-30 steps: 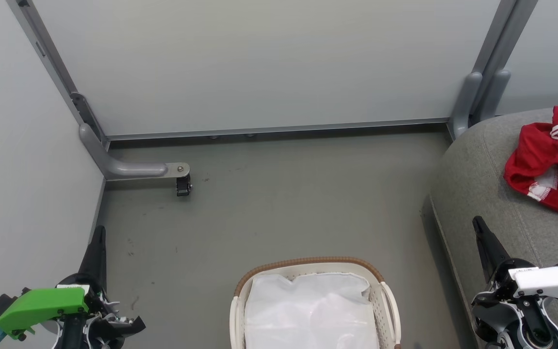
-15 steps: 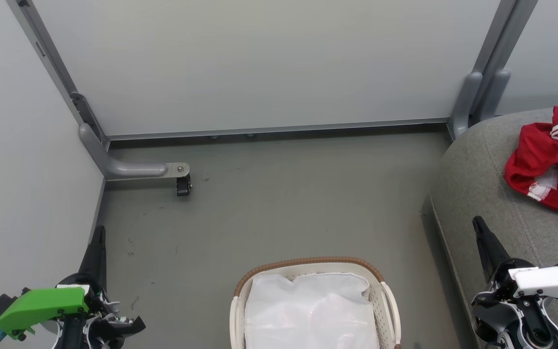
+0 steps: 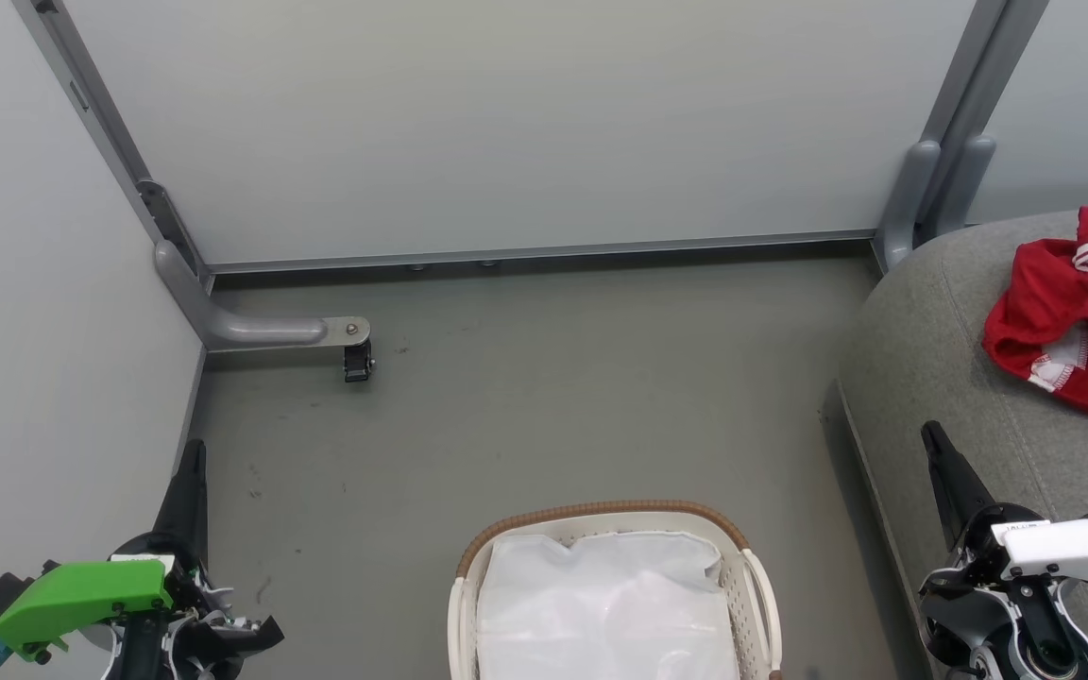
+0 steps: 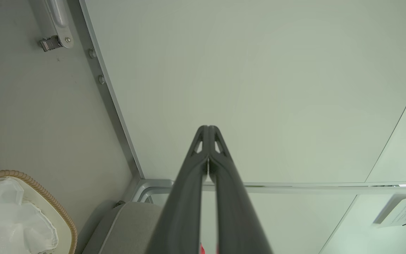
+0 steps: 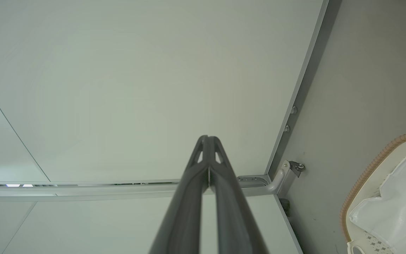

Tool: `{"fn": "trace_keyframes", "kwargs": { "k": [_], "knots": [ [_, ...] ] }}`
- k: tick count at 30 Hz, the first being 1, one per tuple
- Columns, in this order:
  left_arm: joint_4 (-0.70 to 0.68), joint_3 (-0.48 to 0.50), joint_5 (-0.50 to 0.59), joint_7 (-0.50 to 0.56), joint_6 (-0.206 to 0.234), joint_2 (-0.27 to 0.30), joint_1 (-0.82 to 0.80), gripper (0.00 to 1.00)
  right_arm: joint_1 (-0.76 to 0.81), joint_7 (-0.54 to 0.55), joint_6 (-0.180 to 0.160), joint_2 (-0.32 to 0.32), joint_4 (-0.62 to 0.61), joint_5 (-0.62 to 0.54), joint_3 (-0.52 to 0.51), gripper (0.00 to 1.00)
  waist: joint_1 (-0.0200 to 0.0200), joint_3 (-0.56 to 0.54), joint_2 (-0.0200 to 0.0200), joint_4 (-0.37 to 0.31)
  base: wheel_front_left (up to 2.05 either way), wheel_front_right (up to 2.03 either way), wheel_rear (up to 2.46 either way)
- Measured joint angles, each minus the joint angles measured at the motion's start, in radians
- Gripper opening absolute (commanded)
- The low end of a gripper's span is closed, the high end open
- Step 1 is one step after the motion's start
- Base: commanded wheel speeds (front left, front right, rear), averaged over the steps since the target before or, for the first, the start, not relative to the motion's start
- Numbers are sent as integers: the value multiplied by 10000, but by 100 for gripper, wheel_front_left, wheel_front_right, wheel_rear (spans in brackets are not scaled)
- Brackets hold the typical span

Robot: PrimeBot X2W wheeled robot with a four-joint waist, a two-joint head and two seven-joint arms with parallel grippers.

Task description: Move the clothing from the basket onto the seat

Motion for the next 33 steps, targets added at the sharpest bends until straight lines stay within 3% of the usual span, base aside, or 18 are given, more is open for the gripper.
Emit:
{"fn": "trace_keyframes", "kwargs": {
  "k": [33],
  "knots": [
    [0, -2, 0, 0, 0, 0, 0, 0, -2, 0, 0, -2, 0, 0, 0, 0, 0, 0, 0, 0, 0, 0, 0]
  ]
}}
